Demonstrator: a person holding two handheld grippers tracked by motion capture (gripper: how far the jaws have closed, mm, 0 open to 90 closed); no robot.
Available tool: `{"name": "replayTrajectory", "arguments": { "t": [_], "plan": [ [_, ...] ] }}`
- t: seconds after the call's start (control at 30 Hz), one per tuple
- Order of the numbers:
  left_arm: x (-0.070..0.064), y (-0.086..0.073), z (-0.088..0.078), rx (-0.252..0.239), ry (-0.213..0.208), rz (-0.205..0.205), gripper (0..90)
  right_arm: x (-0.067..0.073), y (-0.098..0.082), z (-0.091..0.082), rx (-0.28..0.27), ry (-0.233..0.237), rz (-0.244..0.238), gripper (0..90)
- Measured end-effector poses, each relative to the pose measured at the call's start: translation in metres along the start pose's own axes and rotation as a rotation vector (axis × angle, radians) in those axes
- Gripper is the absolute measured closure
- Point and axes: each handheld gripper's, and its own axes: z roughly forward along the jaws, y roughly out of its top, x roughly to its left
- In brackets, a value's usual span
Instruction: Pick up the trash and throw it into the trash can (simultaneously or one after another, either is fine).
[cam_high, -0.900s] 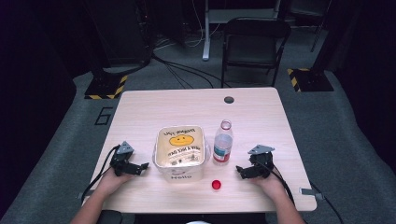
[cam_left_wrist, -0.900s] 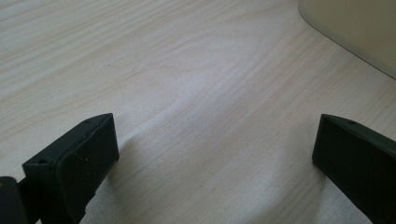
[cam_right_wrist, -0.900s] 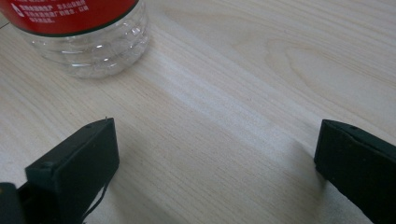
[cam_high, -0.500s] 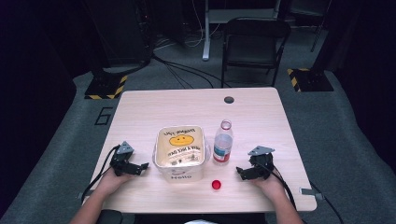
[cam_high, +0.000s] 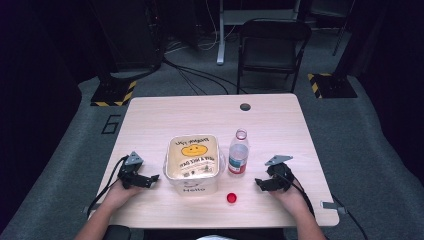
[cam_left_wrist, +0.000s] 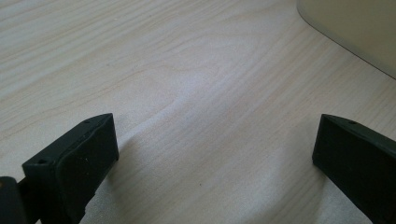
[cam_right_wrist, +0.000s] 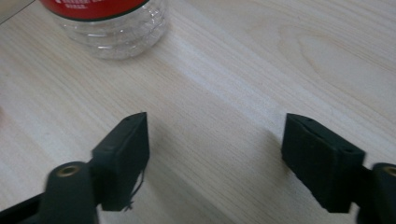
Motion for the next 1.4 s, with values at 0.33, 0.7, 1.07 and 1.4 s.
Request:
{"name": "replayTrajectory", "arguments": {
  "t": [0.33,0.7,1.07,1.4],
  "plan": [
    [0.000,0.000,0.000,0.000,0.000,0.000,0.0,-0.006,0.006,-0.023,-0.070,0.058,0.045,32.3],
    [0.000,0.000,0.000,0.000,0.000,0.000,0.0,-0.004,0.011,-0.040,-0.125,0.108,0.045,36.4],
    [0.000,0.000,0.000,0.000,0.000,0.000,0.0,0.003,0.021,-0.052,-0.154,0.121,0.032,27.8],
    [0.000,0.000,0.000,0.000,0.000,0.000,0.0,0.009,0.035,-0.061,-0.142,0.141,-0.004,26.4]
  ]
}}
